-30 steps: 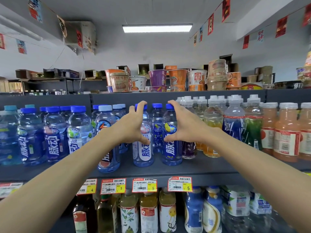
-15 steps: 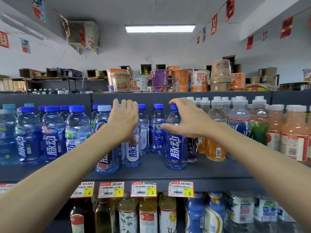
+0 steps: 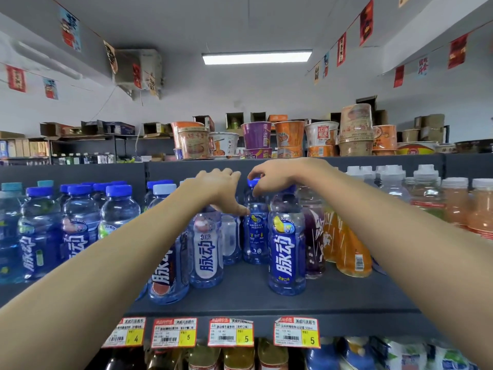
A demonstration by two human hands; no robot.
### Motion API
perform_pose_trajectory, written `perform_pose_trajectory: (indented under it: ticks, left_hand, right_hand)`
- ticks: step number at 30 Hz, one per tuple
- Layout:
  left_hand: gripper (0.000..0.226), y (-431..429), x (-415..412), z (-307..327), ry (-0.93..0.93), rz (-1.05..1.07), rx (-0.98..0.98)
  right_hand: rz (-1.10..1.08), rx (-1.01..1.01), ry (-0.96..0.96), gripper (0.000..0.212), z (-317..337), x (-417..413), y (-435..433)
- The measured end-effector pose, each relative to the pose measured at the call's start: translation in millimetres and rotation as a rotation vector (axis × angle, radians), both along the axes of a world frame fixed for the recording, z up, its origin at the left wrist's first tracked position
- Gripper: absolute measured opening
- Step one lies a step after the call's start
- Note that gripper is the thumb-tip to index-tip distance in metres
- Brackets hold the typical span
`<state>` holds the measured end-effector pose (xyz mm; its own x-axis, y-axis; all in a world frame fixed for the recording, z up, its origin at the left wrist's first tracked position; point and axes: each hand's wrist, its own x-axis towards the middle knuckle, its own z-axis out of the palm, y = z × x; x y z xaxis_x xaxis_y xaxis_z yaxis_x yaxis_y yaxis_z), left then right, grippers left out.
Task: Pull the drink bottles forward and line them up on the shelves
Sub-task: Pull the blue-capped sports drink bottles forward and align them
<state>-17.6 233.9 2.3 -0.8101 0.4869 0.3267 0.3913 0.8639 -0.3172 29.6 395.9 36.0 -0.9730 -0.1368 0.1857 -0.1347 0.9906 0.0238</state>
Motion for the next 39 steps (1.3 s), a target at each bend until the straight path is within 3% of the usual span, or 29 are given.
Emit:
perform_pose_trajectory:
  ticks: [6,10,15,20,25,27,34,39]
  left_hand:
    - [0.096,14,-23,26,-0.229,0.058,-0.064]
    - [0.078,13,-31,33,-0.276,0.038,-0.044]
    - [0.048,13,-38,42,-0.162,-0.015,0.023]
    - [0.047,9,-40,40,-0.133,-0.055,0.059]
    - [0.026,6,-51,44,-0.177,-0.147,0.171]
    - [0.014,2,-52,47,-0.231,-0.172,0.188]
    - [0.037,-3,-51,40,-0.273,-0.291,0.263]
    - [0.032,2,-45,40,-0.312,-0.314,0.232]
  right_hand:
    - [-0.075,0.061,-0.090,0.052,6,-17,-11]
    - [-0.142,-0.051,0.002,0.044,8,-33,-6]
    - [-0.140,-0.204,0.048,0.039,7,-53,5]
    - [-0.120,-0.243,0.050,0.031,5,-62,14]
    - [-0.091,-0.300,0.035,0.007,7,-62,17]
    - [-0.098,-0.286,0.027,0.011,9,-59,19]
    - [-0.106,-0.268,-0.010,0.026,12,-48,26]
    - [-0.125,-0.236,-0.017,0.034,11,-45,23]
